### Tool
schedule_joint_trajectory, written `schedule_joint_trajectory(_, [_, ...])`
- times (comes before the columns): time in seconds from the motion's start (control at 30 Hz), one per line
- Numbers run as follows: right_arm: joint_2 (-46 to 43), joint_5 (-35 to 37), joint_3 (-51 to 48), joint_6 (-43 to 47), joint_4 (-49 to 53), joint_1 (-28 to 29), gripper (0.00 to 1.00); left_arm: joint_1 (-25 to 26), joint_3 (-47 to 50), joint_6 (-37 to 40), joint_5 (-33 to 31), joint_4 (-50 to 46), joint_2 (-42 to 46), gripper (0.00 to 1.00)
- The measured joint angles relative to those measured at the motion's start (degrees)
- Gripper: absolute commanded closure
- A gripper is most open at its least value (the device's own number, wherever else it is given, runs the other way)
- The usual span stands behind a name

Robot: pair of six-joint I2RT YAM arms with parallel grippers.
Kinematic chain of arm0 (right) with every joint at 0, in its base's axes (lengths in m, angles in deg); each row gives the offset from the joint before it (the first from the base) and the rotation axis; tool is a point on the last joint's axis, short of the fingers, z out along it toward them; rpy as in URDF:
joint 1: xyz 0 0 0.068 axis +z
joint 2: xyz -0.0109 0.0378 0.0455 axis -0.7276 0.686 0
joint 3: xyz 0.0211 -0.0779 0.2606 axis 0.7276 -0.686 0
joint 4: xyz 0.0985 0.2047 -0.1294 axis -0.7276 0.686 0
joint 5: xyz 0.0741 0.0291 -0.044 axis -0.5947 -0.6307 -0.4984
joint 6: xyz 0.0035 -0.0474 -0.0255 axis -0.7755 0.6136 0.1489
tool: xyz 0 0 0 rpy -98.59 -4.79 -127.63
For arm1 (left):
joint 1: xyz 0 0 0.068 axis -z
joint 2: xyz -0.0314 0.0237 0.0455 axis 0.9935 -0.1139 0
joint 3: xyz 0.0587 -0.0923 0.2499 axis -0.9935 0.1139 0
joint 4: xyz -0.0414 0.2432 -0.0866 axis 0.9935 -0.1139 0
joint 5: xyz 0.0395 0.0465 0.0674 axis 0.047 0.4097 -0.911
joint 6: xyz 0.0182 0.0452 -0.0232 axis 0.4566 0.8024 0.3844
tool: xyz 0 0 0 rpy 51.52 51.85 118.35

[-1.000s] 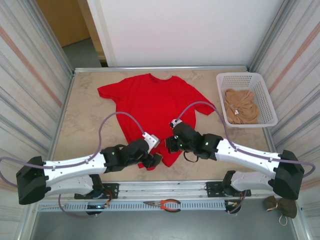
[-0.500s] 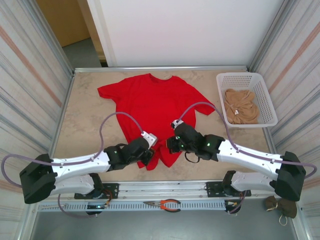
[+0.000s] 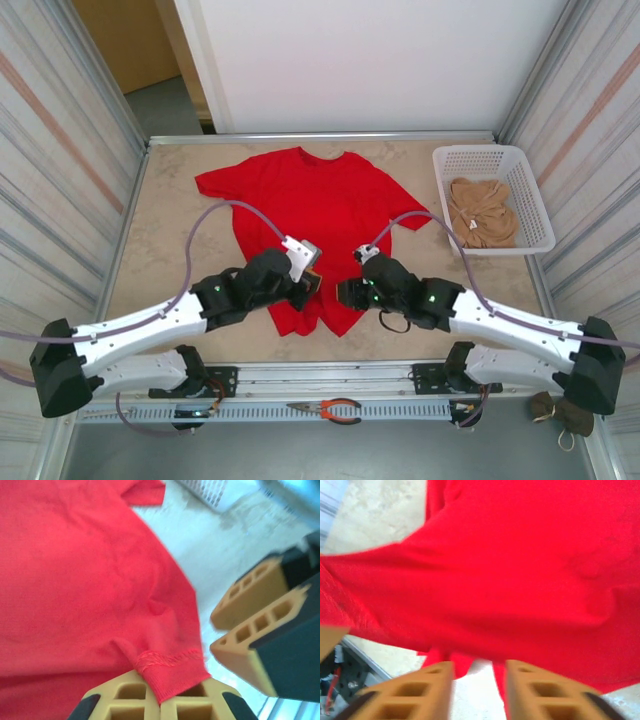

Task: Fold the inside-out t-shirt

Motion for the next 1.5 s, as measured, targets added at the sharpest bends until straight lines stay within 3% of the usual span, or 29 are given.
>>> schedule_joint_trajectory(0.03, [-0.87, 0.13, -0.17, -0.24, -0.28, 1.40, 1.00, 0.00, -1.42, 0.07, 0.31, -0.85, 0.00, 1.00])
schedule_joint_trajectory(0.17, [-1.25, 1.68, -0.63, -0.28, -4.55, 9.07, 1.00, -0.11, -5.14, 0.72, 0.90, -4.09, -0.09, 1.00])
schedule_joint_trajectory(0.3, [4.61, 5.53, -0.68, 0.52, -11.26, 16.48, 1.00, -0.22, -7.08, 1.40, 0.87, -6.60, -0.20, 1.00])
schedule_joint_trajectory(0.43, [11.32, 10.62, -1.29, 1.75, -18.43, 18.71, 1.00, -0.48, -7.56, 1.60, 0.50, -8.90, -0.11, 1.00])
schedule_joint_trajectory(0.63, [19.91, 19.37, -2.05, 3.19, -28.65, 17.44, 1.00, -2.10, -8.13, 1.57, -1.68, -12.79, 0.96, 1.00])
schedule_joint_trajectory(0.8, [25.38, 27.10, -2.05, 3.10, -31.23, 17.09, 1.00, -1.53, -10.95, 1.46, -0.26, -14.34, 1.38, 1.00])
schedule_joint_trajectory(1.07, [30.29, 30.95, -1.92, 0.98, -31.21, 17.68, 1.00, -0.98, -15.43, 1.49, 2.86, -13.51, 1.05, 1.00])
schedule_joint_trajectory(1.27, [33.59, 27.54, 0.04, 0.90, -31.19, 14.80, 1.00, -0.98, -16.94, 1.51, 4.61, -13.62, -0.02, 1.00])
schedule_joint_trajectory(1.5, [34.67, 17.59, 2.60, -0.66, -32.46, -0.87, 1.00, -0.98, -18.10, 1.25, 6.43, -14.43, 0.07, 1.00])
